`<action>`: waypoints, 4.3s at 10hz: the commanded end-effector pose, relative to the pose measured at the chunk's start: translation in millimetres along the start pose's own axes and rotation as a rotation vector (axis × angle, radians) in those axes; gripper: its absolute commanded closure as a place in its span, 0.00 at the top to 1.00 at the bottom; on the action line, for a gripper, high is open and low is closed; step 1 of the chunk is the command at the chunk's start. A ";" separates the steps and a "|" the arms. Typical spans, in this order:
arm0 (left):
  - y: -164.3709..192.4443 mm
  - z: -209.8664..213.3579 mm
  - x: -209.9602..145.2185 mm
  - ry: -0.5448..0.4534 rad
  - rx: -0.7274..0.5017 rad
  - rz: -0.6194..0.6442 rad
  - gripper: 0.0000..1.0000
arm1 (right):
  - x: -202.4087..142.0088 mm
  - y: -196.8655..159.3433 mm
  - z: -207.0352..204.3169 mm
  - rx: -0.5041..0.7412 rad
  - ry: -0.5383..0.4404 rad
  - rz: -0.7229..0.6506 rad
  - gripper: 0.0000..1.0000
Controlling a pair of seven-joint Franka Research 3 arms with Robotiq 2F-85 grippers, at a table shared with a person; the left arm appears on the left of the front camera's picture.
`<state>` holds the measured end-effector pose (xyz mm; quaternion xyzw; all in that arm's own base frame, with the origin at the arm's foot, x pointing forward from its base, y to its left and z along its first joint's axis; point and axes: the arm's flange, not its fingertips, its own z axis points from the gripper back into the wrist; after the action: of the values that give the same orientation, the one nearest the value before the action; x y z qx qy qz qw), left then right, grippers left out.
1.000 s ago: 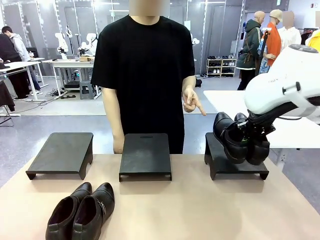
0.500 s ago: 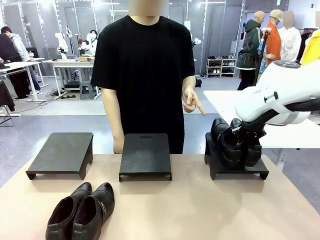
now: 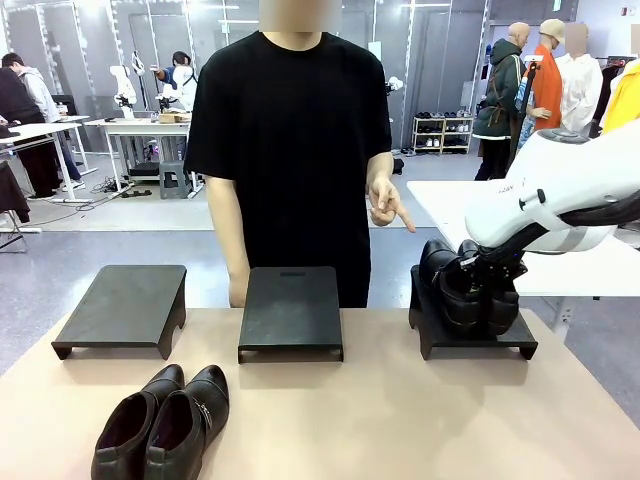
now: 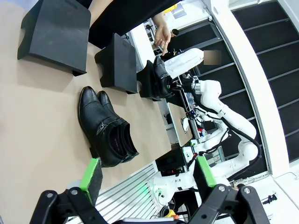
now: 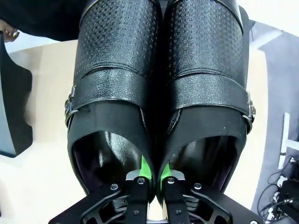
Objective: Place the shoes on the stand as instructed by the person.
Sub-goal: Pick up one pair of Shoes and place it on the Shoes Stand indicated by the person, then pick up another pair of Shoes and place it on the Shoes Stand indicated by the person.
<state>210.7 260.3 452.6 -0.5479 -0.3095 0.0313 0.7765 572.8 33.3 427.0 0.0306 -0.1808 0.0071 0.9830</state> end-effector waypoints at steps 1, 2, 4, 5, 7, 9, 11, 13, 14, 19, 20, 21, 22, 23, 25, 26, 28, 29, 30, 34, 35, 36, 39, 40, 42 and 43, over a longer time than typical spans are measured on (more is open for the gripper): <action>1.0 2.9 -1.9 0.015 -0.008 -0.022 1.00 | 9.4 -1.7 0.9 0.003 -0.052 0.002 0.07; 1.0 2.9 -1.9 0.015 -0.008 -0.022 1.00 | 8.7 -1.3 -3.2 -0.001 -0.061 0.002 0.07; 1.0 2.9 -1.9 0.015 -0.008 -0.022 1.00 | 6.7 -1.8 -8.7 -0.003 -0.055 -0.003 0.07; 1.0 2.9 -1.9 0.015 -0.008 -0.022 1.00 | 6.0 -3.6 -10.7 -0.002 -0.055 -0.011 0.07; 1.0 2.9 -1.9 0.015 -0.008 -0.022 1.00 | 4.1 -1.5 -13.3 -0.002 -0.057 -0.012 0.16; 1.0 2.9 -1.9 0.015 -0.008 -0.022 1.00 | 3.0 -0.9 -14.3 -0.003 -0.060 -0.012 0.50; 1.0 2.9 -1.9 0.015 -0.008 -0.022 1.00 | 2.0 0.1 -14.4 -0.005 -0.055 -0.013 0.85; 1.0 2.9 -1.9 0.015 -0.008 -0.022 1.00 | 0.2 2.0 -10.3 0.001 -0.061 -0.010 1.00; 1.0 2.9 -1.9 0.015 -0.008 -0.022 1.00 | 0.0 2.2 -8.0 0.002 -0.064 -0.011 1.00; 1.0 2.9 -1.9 0.015 -0.008 -0.022 1.00 | 5.8 1.0 -6.7 0.000 -0.051 0.001 1.00; 1.0 2.9 -1.9 0.015 -0.008 -0.022 1.00 | 5.8 1.0 -6.7 0.000 -0.051 0.001 1.00; 1.0 2.9 -1.9 0.015 -0.008 -0.022 1.00 | 5.8 1.0 -6.7 0.000 -0.051 0.001 1.00; 1.0 2.9 -1.9 0.015 -0.008 -0.022 1.00 | 5.8 1.0 -6.7 0.000 -0.051 0.001 1.00; 1.0 2.9 -1.9 0.015 -0.008 -0.022 1.00 | 5.8 1.0 -6.7 0.000 -0.051 0.001 1.00; 1.0 2.9 -1.9 0.015 -0.008 -0.022 1.00 | 5.8 1.0 -6.7 0.000 -0.051 0.001 1.00; 1.0 2.9 -1.9 0.015 -0.008 -0.022 1.00 | 5.8 1.0 -6.7 0.000 -0.051 0.001 1.00; 1.0 2.9 -1.9 0.015 -0.008 -0.022 1.00 | 5.8 1.5 -5.2 -0.014 -0.051 0.003 0.99; 1.0 2.9 -1.9 0.015 -0.008 -0.022 1.00 | -6.5 2.5 20.3 0.080 -0.058 0.024 1.00; 1.0 2.9 -1.9 0.015 -0.008 -0.022 1.00 | -19.0 0.3 46.8 0.132 -0.038 0.029 1.00; 1.0 2.9 -1.9 0.015 -0.008 -0.022 1.00 | -93.5 -30.0 139.3 0.442 0.076 0.057 1.00; 1.0 2.9 -1.9 0.015 -0.008 -0.022 1.00 | -116.7 -48.6 150.3 0.548 0.093 0.052 1.00; 1.0 2.9 -1.9 0.015 -0.008 -0.022 1.00 | -141.2 -71.1 158.3 0.658 0.101 0.040 1.00; 1.0 2.9 -1.9 0.015 -0.008 -0.022 1.00 | -219.6 -132.2 161.1 0.993 0.093 0.094 1.00; 1.0 2.9 -1.9 0.015 -0.008 -0.022 1.00 | -240.5 -148.3 150.9 1.048 0.084 0.086 1.00; 1.0 2.9 -1.9 0.015 -0.008 -0.022 1.00 | -283.8 -169.6 123.6 1.132 0.068 0.033 1.00; 1.0 2.9 -1.9 0.015 -0.008 -0.022 1.00 | -298.8 -179.1 111.9 1.164 0.055 -0.010 1.00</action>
<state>210.9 260.1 452.2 -0.5484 -0.3087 0.0315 0.7765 258.5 -145.5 429.6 0.5521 -0.1185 0.1096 0.8180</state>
